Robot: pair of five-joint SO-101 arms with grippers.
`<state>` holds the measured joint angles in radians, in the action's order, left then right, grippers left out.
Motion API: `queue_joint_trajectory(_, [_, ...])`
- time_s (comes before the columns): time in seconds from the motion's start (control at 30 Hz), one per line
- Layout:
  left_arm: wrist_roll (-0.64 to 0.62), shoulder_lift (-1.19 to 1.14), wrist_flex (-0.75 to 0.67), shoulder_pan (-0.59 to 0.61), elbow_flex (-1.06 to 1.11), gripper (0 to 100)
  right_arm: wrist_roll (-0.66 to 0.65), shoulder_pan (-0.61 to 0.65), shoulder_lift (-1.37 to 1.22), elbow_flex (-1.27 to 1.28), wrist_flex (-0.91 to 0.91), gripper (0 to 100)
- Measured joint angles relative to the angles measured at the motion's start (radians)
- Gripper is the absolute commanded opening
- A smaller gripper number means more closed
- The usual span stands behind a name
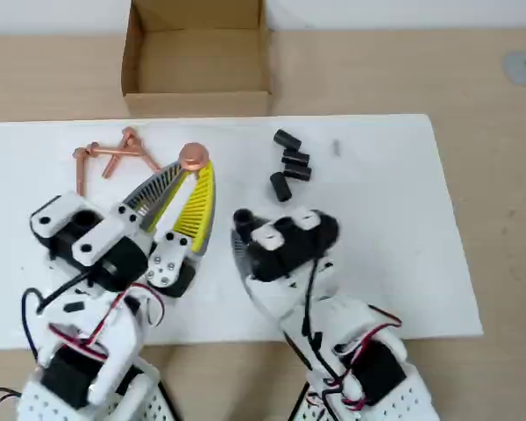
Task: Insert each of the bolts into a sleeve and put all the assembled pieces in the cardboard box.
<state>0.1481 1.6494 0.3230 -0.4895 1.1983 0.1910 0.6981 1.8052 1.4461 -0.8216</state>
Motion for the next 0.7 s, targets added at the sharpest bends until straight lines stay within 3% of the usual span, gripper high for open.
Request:
queue_joint_trajectory(0.2, [0.000,-0.002,-0.133,0.000,0.077,1,-0.012,0.003,0.000,0.025,0.000,0.9])
queue_joint_trajectory(0.7, [0.097,0.009,-0.150,-0.163,0.135,1,-0.057,0.000,0.000,0.149,0.206,0.9])
